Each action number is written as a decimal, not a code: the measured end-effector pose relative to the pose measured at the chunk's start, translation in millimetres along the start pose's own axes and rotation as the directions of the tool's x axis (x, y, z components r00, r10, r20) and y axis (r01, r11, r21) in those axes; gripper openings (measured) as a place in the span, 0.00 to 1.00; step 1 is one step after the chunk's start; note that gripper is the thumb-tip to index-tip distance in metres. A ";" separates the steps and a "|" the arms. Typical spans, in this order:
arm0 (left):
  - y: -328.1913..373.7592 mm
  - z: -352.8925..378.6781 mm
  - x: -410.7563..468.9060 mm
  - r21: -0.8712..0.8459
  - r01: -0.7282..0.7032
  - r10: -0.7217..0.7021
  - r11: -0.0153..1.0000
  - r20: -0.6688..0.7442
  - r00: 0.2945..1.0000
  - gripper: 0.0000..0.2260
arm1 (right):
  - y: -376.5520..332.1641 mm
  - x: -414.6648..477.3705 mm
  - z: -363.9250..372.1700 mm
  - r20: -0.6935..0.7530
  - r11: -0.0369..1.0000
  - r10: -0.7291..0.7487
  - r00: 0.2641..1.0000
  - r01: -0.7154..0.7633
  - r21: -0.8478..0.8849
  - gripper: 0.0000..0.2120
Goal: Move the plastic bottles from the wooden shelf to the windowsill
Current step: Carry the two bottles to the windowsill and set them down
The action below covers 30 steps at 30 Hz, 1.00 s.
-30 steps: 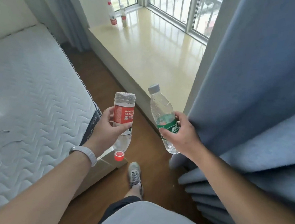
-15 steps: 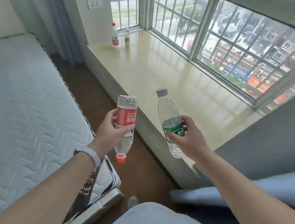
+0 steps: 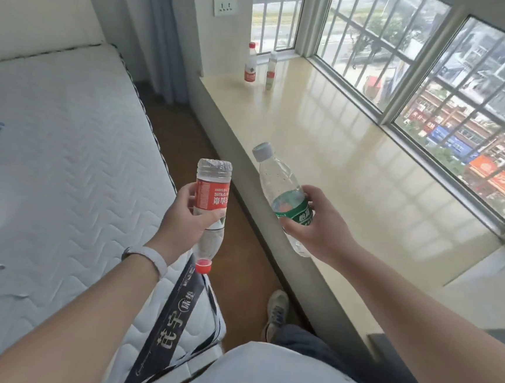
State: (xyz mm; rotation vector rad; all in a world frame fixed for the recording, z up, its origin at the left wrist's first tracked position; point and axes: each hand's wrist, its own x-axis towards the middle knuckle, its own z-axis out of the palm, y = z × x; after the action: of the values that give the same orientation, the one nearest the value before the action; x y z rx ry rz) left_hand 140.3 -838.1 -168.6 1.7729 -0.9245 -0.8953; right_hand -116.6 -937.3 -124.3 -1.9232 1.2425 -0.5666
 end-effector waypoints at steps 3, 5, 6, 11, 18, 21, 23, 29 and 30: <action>-0.9 -10.8 18.8 0.020 0.019 -0.017 1.000 -0.052 0.998 0.20 | -2.3 33.6 10.3 0.046 1.000 -0.003 0.999 0.002 0.019 0.27; -0.9 -17.3 35.5 0.034 0.035 -0.031 0.999 -0.092 0.995 0.22 | -3.7 60.1 16.9 0.074 0.999 -0.007 0.997 0.004 0.041 0.26; -0.6 -19.9 45.2 0.038 0.043 -0.038 0.998 -0.112 0.993 0.24 | -4.4 74.4 19.5 0.088 0.999 -0.013 0.996 0.008 0.053 0.26; 4.0 -19.0 102.2 0.038 0.091 -0.083 0.995 -0.184 0.979 0.27 | -3.1 146.4 20.5 0.146 0.996 -0.040 0.988 0.028 0.079 0.26; 44.0 13.4 201.0 0.045 0.084 -0.075 0.995 -0.186 0.980 0.22 | 18.8 256.2 -13.7 0.139 0.995 0.005 0.990 -0.019 0.099 0.22; 60.4 23.6 232.7 0.101 0.070 -0.051 0.992 -0.181 0.982 0.26 | 22.3 298.2 -23.3 0.152 0.994 -0.003 0.988 -0.013 0.107 0.22; 67.1 27.6 249.4 0.109 0.074 -0.052 0.991 -0.190 0.980 0.27 | 22.7 322.3 -24.8 0.163 0.992 -0.012 0.987 -0.008 0.123 0.22; 81.9 23.1 280.7 0.103 0.115 -0.086 0.988 -0.251 0.964 0.25 | 19.5 366.0 -18.4 0.208 0.985 -0.033 0.977 -0.003 0.170 0.21; 83.9 20.4 286.6 0.104 0.114 -0.084 0.988 -0.259 0.962 0.25 | 19.2 371.8 -17.2 0.216 0.985 -0.038 0.976 0.001 0.171 0.22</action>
State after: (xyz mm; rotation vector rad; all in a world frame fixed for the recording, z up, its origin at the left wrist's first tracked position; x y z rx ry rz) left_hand 235.4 -1121.2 -148.3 1.9958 -0.7397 -0.6654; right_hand 19.2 -1283.9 -142.7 -1.8020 1.0038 -0.4425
